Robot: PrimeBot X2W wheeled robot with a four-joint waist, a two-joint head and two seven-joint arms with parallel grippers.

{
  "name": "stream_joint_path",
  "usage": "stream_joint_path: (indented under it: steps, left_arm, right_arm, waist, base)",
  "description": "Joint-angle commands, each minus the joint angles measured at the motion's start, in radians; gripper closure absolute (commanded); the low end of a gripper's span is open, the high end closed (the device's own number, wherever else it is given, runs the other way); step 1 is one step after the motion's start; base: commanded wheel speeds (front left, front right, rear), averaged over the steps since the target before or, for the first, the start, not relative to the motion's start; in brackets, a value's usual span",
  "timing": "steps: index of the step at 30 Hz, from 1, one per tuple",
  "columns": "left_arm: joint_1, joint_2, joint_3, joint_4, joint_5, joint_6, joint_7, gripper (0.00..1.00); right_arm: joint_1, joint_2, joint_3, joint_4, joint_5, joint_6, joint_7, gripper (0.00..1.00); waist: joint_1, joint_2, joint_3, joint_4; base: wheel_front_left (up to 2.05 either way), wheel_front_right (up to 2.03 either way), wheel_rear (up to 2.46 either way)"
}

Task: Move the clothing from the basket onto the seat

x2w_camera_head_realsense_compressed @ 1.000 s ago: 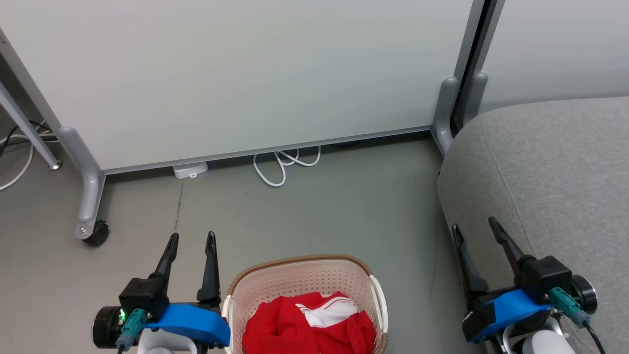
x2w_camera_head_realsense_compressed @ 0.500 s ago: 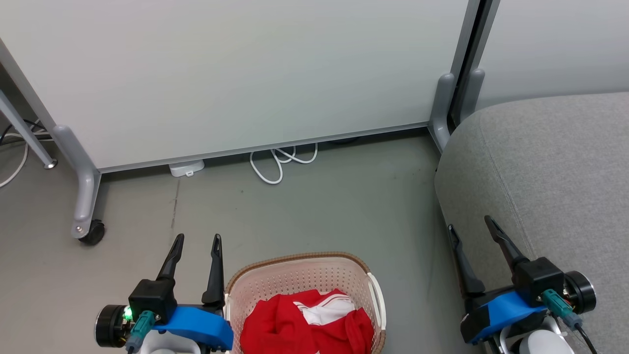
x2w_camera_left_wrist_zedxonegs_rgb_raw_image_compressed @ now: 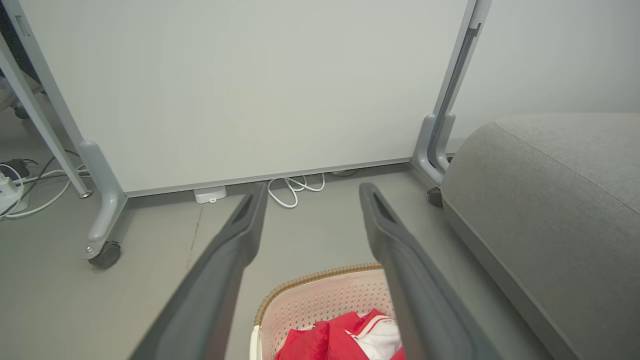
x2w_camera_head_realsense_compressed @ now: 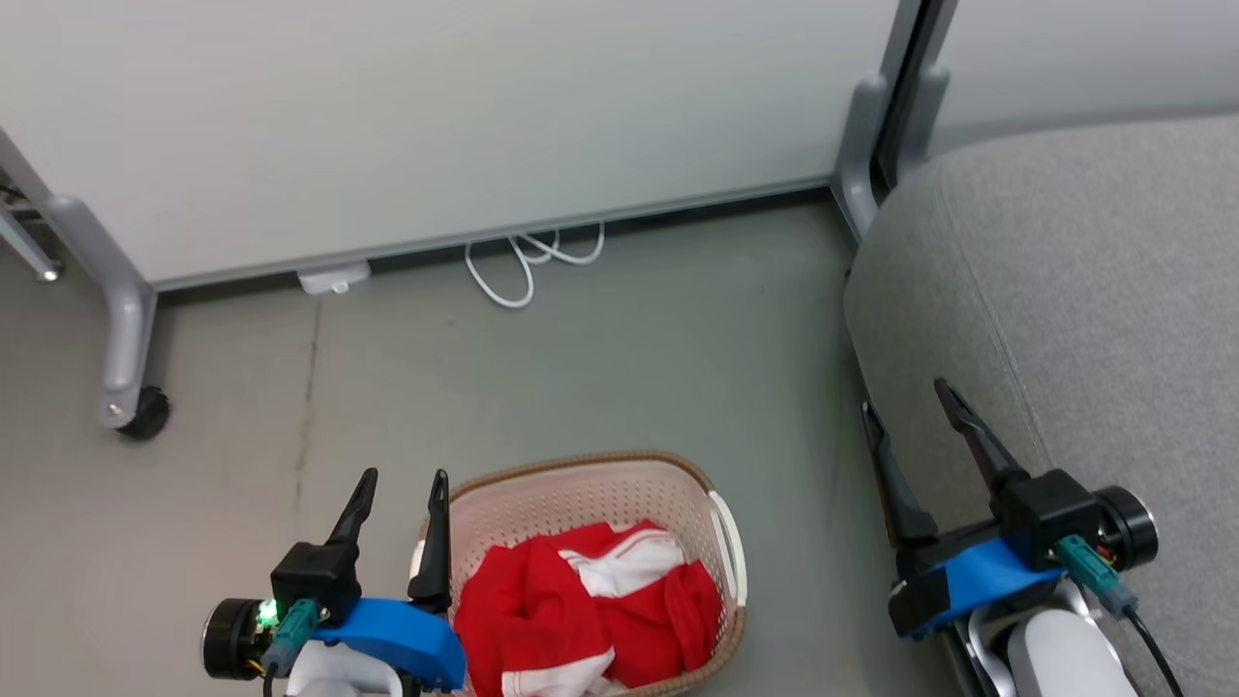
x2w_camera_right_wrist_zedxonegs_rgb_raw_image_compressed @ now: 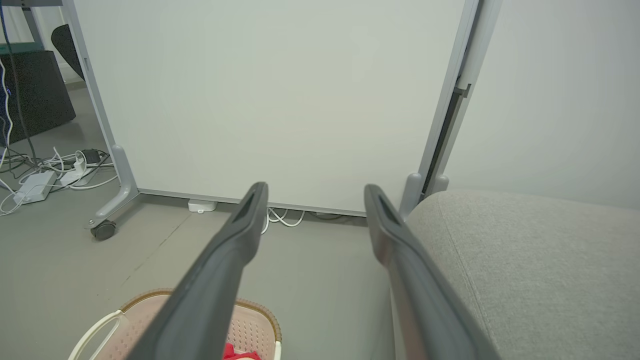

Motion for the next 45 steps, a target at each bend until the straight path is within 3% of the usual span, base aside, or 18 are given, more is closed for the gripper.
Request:
stream_joint_path:
  steps: [1,18,31,39,45]
  left_arm:
    - [-0.026,0.001,0.0,0.016,-0.003,-0.004,-0.005,0.0]
    - [-0.301,0.024,0.005,0.441,-0.075,-0.033,0.051,0.0]
    - [-0.493,0.078,0.066,0.626,-0.134,0.02,0.101,0.0]
    - [-0.549,0.106,0.081,0.691,-0.15,0.063,0.108,0.0]
    - [-0.567,0.119,0.098,0.731,-0.176,0.064,0.119,0.0]
  right_arm:
    - [-0.018,-0.005,0.004,-0.006,-0.001,0.0,-0.002,0.0]
    - [-0.185,-0.003,0.083,-0.034,0.032,0.0,-0.02,0.0]
    - [-0.262,-0.003,0.146,-0.067,0.086,0.0,-0.026,0.0]
    - [-0.278,-0.003,0.183,-0.091,0.108,0.0,-0.026,0.0]
    - [-0.28,-0.003,0.199,-0.1,0.123,0.0,-0.026,0.0]
  waist:
    - [0.0,-0.0001,0.05,-0.029]
    - [0.0,-0.0001,0.389,-0.211]
    - [0.0,-0.0001,0.576,-0.293]
    - [0.0,-0.0001,0.636,-0.318]
    - [0.0,-0.0001,0.659,-0.336]
  base:
    - [0.0,0.0,0.0]
    - [0.0,0.0,0.0]
    - [0.0,0.0,0.0]
    - [0.0,0.0,0.0]
    - [0.0,0.0,0.0]
